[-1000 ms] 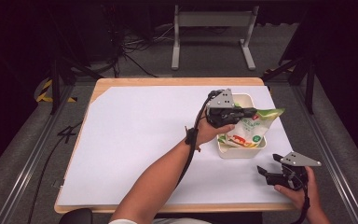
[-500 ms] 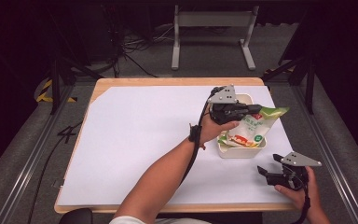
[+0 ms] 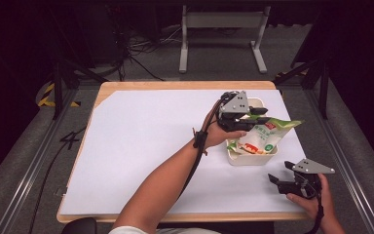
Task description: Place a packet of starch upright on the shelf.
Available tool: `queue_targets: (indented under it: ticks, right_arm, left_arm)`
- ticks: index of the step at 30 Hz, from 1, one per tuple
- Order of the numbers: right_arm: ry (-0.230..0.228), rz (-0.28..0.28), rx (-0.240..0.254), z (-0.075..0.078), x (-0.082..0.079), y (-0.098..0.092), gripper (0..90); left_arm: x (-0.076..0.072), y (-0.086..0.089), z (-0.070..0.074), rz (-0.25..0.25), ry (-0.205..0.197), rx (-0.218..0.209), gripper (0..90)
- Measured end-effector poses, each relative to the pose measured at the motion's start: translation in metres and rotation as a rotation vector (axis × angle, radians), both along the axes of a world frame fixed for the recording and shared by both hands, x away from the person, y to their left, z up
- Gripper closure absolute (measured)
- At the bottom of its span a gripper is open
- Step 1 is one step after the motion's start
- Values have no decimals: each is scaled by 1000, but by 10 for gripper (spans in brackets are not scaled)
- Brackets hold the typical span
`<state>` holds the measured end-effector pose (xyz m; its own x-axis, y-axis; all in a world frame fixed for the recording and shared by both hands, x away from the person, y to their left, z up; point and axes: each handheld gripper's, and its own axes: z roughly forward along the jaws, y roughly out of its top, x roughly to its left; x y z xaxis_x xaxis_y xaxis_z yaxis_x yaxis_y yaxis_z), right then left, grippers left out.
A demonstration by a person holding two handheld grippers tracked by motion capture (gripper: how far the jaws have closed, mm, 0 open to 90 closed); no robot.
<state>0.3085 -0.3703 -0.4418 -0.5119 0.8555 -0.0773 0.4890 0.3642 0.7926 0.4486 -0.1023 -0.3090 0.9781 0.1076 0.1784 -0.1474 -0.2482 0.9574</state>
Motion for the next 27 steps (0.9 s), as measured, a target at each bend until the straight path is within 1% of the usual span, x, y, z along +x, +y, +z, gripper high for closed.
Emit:
queue_targets:
  ticks: [1, 2, 3, 4, 6, 7, 8, 9, 12, 13, 14, 15, 16, 17, 18, 19, 21, 22, 23, 24, 25, 27]
  right_arm:
    - [1, 1, -2, 0, 0, 0, 199]
    - [1, 1, -2, 0, 0, 0, 199]
    - [1, 3, -3, 0, 0, 0, 198]
    - [0, 6, -2, 0, 0, 0, 198]
    - [1, 5, -3, 0, 0, 0, 197]
    - [1, 5, -3, 0, 0, 0, 197]
    - [2, 5, -2, 0, 0, 0, 197]
    - [2, 5, -3, 0, 0, 1, 197]
    - [-3, 3, -1, 0, -1, 0, 197]
    - [-4, 2, 0, 0, -1, 0, 197]
    - [-4, 1, 0, 0, -1, 0, 197]
    - [-7, 0, 4, 0, -1, 0, 198]
    - [-7, 0, 4, 0, -1, 0, 198]
    - [-9, -1, 4, 1, -1, 0, 198]
    - [-13, -1, 6, 1, -1, 0, 199]
    - [-17, -2, 4, 1, -1, 1, 199]
    - [-23, 0, -2, 2, -2, 1, 199]
    - [-25, -1, -3, 2, -2, 1, 199]
    - [-27, -1, -1, 2, -2, 1, 199]
    - [-27, -3, -1, 2, -2, 1, 199]
    - [-23, -2, -2, 2, -1, 1, 199]
    - [-21, 0, -4, 1, -1, 2, 199]
  left_arm:
    - [0, 0, 0, 0, 0, 0, 646]
    - [1, 2, 0, 15, 11, -12, 646]
    - [3, 5, 1, 24, 33, -25, 587]
    - [4, 7, 1, 13, 43, -32, 610]
    - [5, 11, 0, 26, 35, -25, 591]
    - [6, 13, -1, 25, 39, -21, 591]
    - [7, 16, -4, 10, 58, -26, 572]
    - [8, 18, -6, 3, 63, -24, 568]
    - [7, 28, -15, 5, 74, -14, 545]
    - [7, 30, -18, 14, 71, -7, 541]
    - [8, 35, -22, 31, 69, 9, 537]
    - [10, 40, -27, 42, 78, 21, 539]
    - [10, 40, -27, 42, 78, 21, 540]
    - [12, 45, -33, 56, 83, 36, 540]
    - [13, 48, -36, 61, 82, 50, 554]
    - [13, 51, -41, 62, 73, 74, 567]
    - [12, 56, -49, 64, 62, 115, 617]
    - [12, 58, -56, 61, 65, 144, 654]
    - [13, 59, -60, 59, 63, 159, 705]
    - [13, 60, -66, 59, 63, 183, 733]
    - [12, 59, -75, 58, 69, 221, 791]
    - [11, 57, -83, 51, 68, 257, 832]
